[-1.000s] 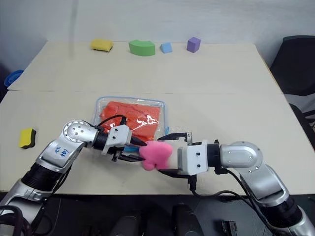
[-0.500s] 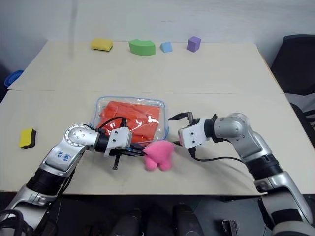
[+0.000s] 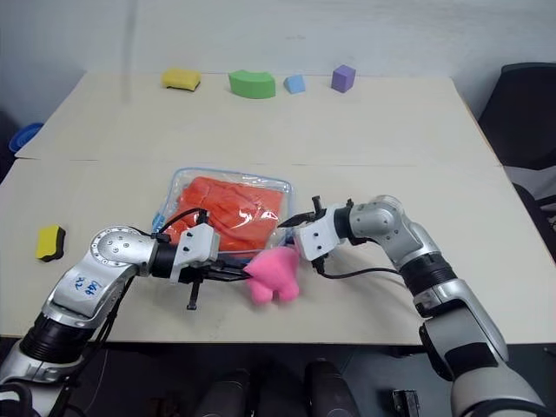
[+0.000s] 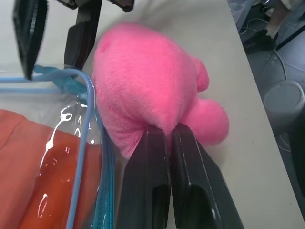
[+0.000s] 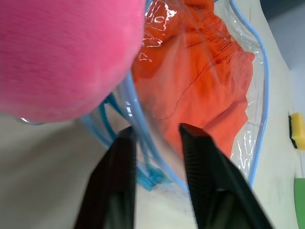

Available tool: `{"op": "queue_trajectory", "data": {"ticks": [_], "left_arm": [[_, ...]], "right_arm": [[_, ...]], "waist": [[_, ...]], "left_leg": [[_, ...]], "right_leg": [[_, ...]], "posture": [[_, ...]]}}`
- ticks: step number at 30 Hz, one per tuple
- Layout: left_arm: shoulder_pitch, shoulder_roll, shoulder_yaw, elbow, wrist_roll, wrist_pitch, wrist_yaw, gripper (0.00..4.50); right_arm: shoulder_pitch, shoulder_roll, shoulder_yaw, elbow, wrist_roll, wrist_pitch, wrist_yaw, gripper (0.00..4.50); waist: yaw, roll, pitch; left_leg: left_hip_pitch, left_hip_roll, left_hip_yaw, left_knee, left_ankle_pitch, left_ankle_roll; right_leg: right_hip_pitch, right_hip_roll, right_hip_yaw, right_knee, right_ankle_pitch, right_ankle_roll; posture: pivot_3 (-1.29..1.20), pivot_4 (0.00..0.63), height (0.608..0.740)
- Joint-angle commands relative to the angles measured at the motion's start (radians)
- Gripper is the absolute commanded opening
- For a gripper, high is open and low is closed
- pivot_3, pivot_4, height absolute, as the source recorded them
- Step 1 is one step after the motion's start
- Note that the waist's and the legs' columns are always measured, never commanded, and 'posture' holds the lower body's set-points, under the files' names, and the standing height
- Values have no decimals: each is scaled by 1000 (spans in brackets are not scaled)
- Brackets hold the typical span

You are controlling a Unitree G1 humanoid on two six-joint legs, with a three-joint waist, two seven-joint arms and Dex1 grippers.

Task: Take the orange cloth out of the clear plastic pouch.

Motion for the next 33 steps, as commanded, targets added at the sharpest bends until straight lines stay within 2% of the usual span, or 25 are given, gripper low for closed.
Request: {"op": "queue_trajectory", "data": {"ticks": [1, 7, 14, 17, 20, 23, 26, 32, 33], "left_arm": [[30, 18, 30, -52, -18, 9, 13, 0], [181, 70, 188, -94, -87, 72, 54, 0], [440, 114, 582, -139, -241, 218, 119, 0], [481, 144, 730, -75, -275, 257, 126, 0], [455, 177, 815, 34, -293, 276, 139, 0], [395, 226, 856, 178, -281, 270, 156, 0], [371, 255, 835, 256, -255, 231, 145, 0], [401, 194, 743, 157, -278, 251, 169, 0], [414, 181, 730, 141, -284, 264, 175, 0]], "right_arm": [[-26, -4, -13, 5, 25, -29, 6, 34], [-15, -54, -47, 21, 31, -19, 5, 34], [5, -174, -78, 45, 37, -90, 1, 34], [27, -213, -96, 29, 67, -115, 14, 34], [45, -251, -102, 21, 92, -166, 26, 34], [77, -288, -111, 0, 139, -180, 46, 34], [102, -302, -115, -15, 155, -167, 50, 34], [157, -287, -132, -83, 180, -65, 44, 34], [169, -287, -134, -104, 192, -31, 50, 221]], "waist": [[-1, 0, 0], [-6, 0, 0], [-3, 1, 0], [1, 1, 0], [0, 1, 1], [1, 1, 1], [0, 1, 1], [-4, 1, 1], [-4, 1, 1]], "left_leg": [[0, 0, 0, 0, 0, 0], [0, 0, 0, -1, 0, 0], [0, 0, 0, -2, -2, 3], [0, 0, -1, -2, -2, 4], [0, 0, -1, -2, -2, 4], [1, 0, -1, -2, -2, 4], [1, 0, -1, -2, -2, 4], [1, 0, 0, -5, -2, 3], [1, 0, 0, -5, -2, 3]], "right_leg": [[0, 0, 0, 0, 0, 0], [0, 0, 0, 0, 0, 0], [0, -1, 0, -2, 0, 0], [1, -1, -1, -3, 0, 0], [2, -1, -1, -3, 0, 0], [2, -1, -2, -3, 0, 0], [2, -1, -2, -4, 0, 0], [1, -1, -1, -4, 0, 0], [1, -1, -1, -4, 0, 0]], "posture": [[0, 150, 740], [0, 150, 740], [0, 150, 740], [0, 150, 740], [0, 150, 740], [0, 150, 740], [0, 150, 740], [0, 150, 740], [0, 150, 740]]}}
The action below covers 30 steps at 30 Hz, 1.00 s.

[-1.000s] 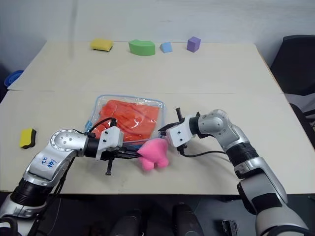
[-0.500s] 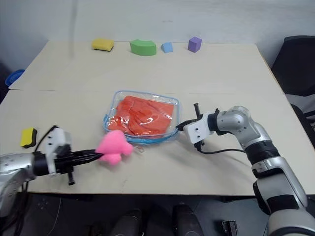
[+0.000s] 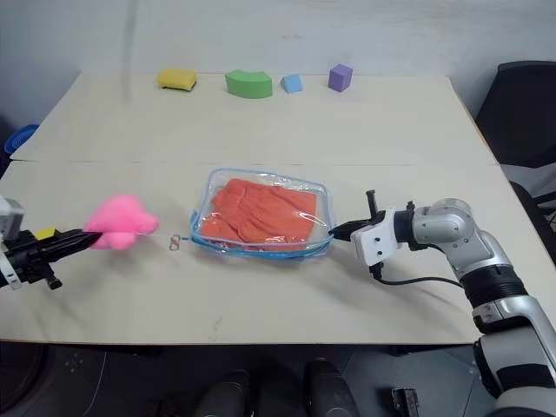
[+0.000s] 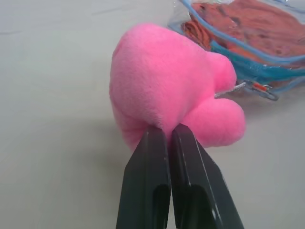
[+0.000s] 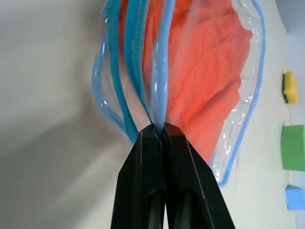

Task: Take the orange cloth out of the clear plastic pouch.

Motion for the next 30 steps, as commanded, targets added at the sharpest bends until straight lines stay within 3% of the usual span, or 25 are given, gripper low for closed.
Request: {"op": "queue_trajectory", "data": {"ticks": [1, 6, 11, 12, 15, 17, 20, 24, 27, 30], "left_arm": [[35, -31, -24, -62, -15, 17, 23, 242], [79, -65, -20, -96, -7, 28, 66, 1594], [66, -38, 76, -86, -78, 88, 70, 3041], [42, -19, 94, -80, -104, 108, 58, 3055], [-63, 55, 96, -71, -172, 164, 23, 3055], [-189, 104, -4, -141, -215, 164, -25, 3055], [-317, 120, -254, -261, -136, 72, -90, 3055], [-384, 117, -574, -284, 128, -189, -178, 3055], [-429, 96, -753, -171, 366, -456, -202, 3055], [-482, 48, -834, -65, 479, -607, -203, 3055]], "right_arm": [[26, -17, -42, -86, 52, 96, 13, 458], [115, -54, -91, -229, 126, 261, 35, 1909], [266, -118, -206, -479, 330, 614, 56, 3540], [301, -136, -232, -540, 383, 690, 59, 3761], [399, -188, -308, -701, 514, 871, 78, 3761], [469, -229, -364, -826, 652, 1031, 79, 3761], [529, -252, -416, -958, 785, 1185, 56, 3761], [550, -224, -441, -1050, 845, 1285, -20, 3761], [576, -205, -443, -1082, 829, 1310, -66, 3761], [605, -189, -444, -1108, 814, 1322, -96, 3761]], "waist": [[0, 0, 0], [4, 0, 0], [8, 0, 0], [11, 0, 0], [16, 0, 0], [23, 0, 0], [31, 2, -1], [19, 4, -2], [10, 4, -2], [10, 3, -2]], "left_leg": [[0, 0, 0, 0, 0, 0], [0, 0, 0, 0, 0, 0], [0, 0, -1, 0, -1, 2], [0, 0, -1, 0, -1, 2], [0, 0, -3, -1, -1, 2], [2, -1, -3, -1, -1, 2], [2, -1, -3, -2, -1, 2], [4, -2, -1, -5, 0, 0], [1, 0, -1, -6, 0, 0], [2, -1, 0, -6, 0, 2]], "right_leg": [[0, 0, 0, 0, 0, 0], [0, 0, 0, 0, 0, 0], [1, 0, 0, -1, 0, 0], [1, 0, -1, -1, 0, 0], [1, -1, -2, -1, 0, 0], [3, -2, -2, -2, 0, 0], [5, -2, -2, -5, 0, 0], [7, -1, -1, -9, 0, 1], [3, 1, 0, -8, 0, 1], [3, 1, 0, -7, 0, 1]], "posture": [[0, 150, 740], [0, 150, 740], [0, 150, 740], [0, 150, 740], [0, 150, 740], [0, 150, 740], [0, 150, 740], [0, 150, 740], [0, 150, 740], [0, 150, 740]]}}
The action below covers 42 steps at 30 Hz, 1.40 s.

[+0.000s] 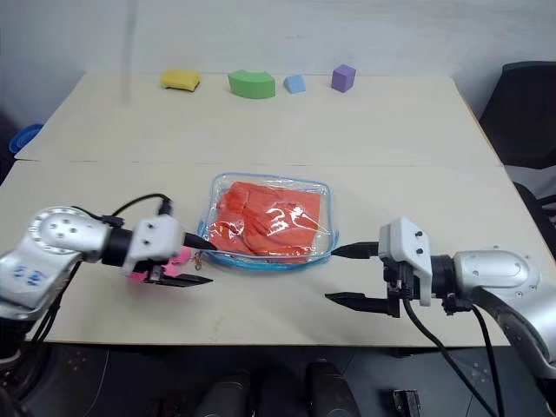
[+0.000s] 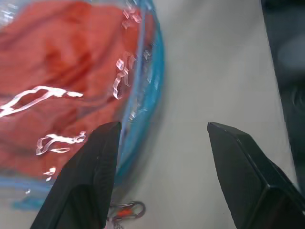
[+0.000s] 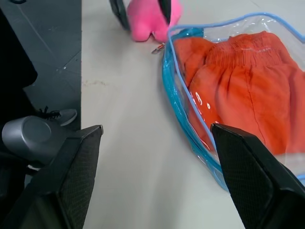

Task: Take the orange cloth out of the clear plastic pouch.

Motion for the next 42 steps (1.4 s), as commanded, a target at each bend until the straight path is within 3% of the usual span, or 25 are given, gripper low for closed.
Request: {"op": "queue_trajectory", "data": {"ticks": [1, 4, 8, 11, 19, 20, 24, 26, 29, 33, 42], "left_arm": [[-61, -63, -49, 104, 116, -169, 12, 3055], [-123, -177, -25, 189, 111, -244, 71, 3055], [-141, -209, -12, 243, 106, -285, 51, 3055], [-140, -213, -3, 270, 101, -301, 44, 2441], [-112, -231, 18, 250, 64, -257, 35, 44], [-103, -242, 26, 234, 43, -217, 41, 44], [-89, -362, 125, 75, -229, 232, 147, 44], [-90, -393, 145, 27, -257, 319, 196, 44], [-79, -414, 140, -19, -250, 370, 249, 0], [-61, -445, 128, -61, -248, 405, 290, 0], [-60, -459, 106, -68, -234, 405, 301, 0]], "right_arm": [[24, 21, -24, -61, -2, 15, -41, 3761], [54, 39, -24, -96, -9, 21, -70, 3761], [85, 50, -12, -123, -32, 16, -87, 3761], [90, 59, -10, -136, -29, 24, -97, 3814], [71, 57, 2, -98, -60, 9, -79, 3814], [67, 56, 7, -92, -69, 4, -75, 3814], [32, 71, 57, -64, -140, -10, -85, 3814], [-17, 104, 115, -35, -196, -10, -115, 3814], [-97, 167, 201, 11, -282, -27, -153, 3207], [-222, 286, 333, 99, -470, -69, -262, 1881], [-300, 417, 512, 228, -755, -161, -363, 1881]], "waist": [[-2, 0, 0], [7, -1, 1], [17, -2, 1], [21, -2, 1], [23, -2, 1], [23, -2, 1], [23, -2, 1], [23, -3, 1], [18, -3, 1], [15, -3, 1], [21, -3, 1]], "left_leg": [[0, 0, 1, 0, 0, 1], [0, 0, 1, 2, -1, 2], [-2, 0, 1, 5, -1, 3], [-2, 0, 1, 5, -1, 2], [-2, 0, 0, 9, -1, 3], [-2, 0, 0, 9, -1, 3], [-3, 0, 0, 10, -2, 4], [-5, 0, -2, 14, -2, 4], [-5, 0, -2, 15, -2, 3], [-4, 0, -1, 14, 0, -1], [-5, 0, -1, 15, 1, -3]], "right_leg": [[0, 0, 1, 0, 0, 0], [0, 0, 1, 2, 0, 0], [-1, 0, 1, 3, 0, 1], [-2, 0, 1, 4, 0, 1], [-1, 0, 1, 5, 0, 1], [-1, 0, 1, 6, 0, 1], [-1, 0, 1, 6, 0, 1], [-1, 0, -1, 8, 0, 1], [-1, 0, 0, 9, 0, 1], [-3, 1, 1, 10, 0, 1], [-3, 0, 0, 9, 0, 1]], "posture": [[0, 150, 740], [0, 150, 740], [0, 150, 740], [0, 150, 740], [0, 150, 740], [0, 150, 740], [0, 150, 740], [0, 150, 740], [0, 150, 740], [0, 150, 740], [0, 150, 740]]}}
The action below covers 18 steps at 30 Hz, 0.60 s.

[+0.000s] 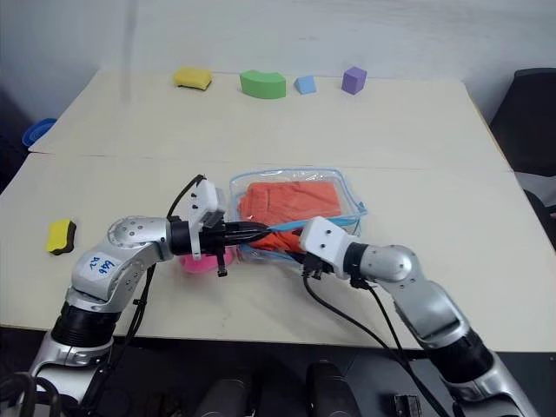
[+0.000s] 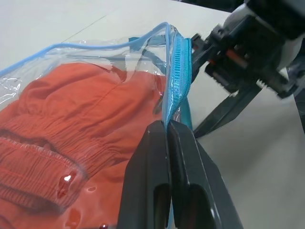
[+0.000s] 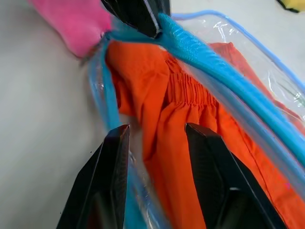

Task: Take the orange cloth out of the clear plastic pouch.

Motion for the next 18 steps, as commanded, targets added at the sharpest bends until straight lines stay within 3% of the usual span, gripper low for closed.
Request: {"op": "queue_trajectory", "data": {"ticks": [1, 12, 15, 18], "left_arm": [[-11, -6, 4, -34, -6, -13, 3, 0], [-46, -26, -11, -18, -4, -7, 7, 0], [-57, -27, -13, -8, -3, -11, 4, 0], [-67, -27, -12, 0, -3, -13, 2, 0]], "right_arm": [[-8, 35, 38, 26, -93, -49, -38, 1881], [-29, 112, 79, 119, -316, -110, -130, 1881], [-27, 121, 81, 150, -356, -120, -144, 2471], [-33, 135, 91, 179, -386, -119, -151, 3491]], "waist": [[-1, 0, 0], [-2, 0, 0], [-3, 0, 0], [-4, 0, 0]], "left_leg": [[0, 0, 0, 0, 0, 0], [0, 0, 0, 0, 0, 0], [0, 0, 0, 0, 0, 0], [0, 0, 1, 0, 0, 0]], "right_leg": [[0, 0, 0, 0, 0, 0], [-1, 0, 0, 1, 0, 0], [-1, 0, 0, 1, 0, 0], [-1, 0, 0, 1, 0, 0]], "posture": [[0, 150, 740], [0, 150, 740], [0, 150, 740], [0, 150, 740]]}}
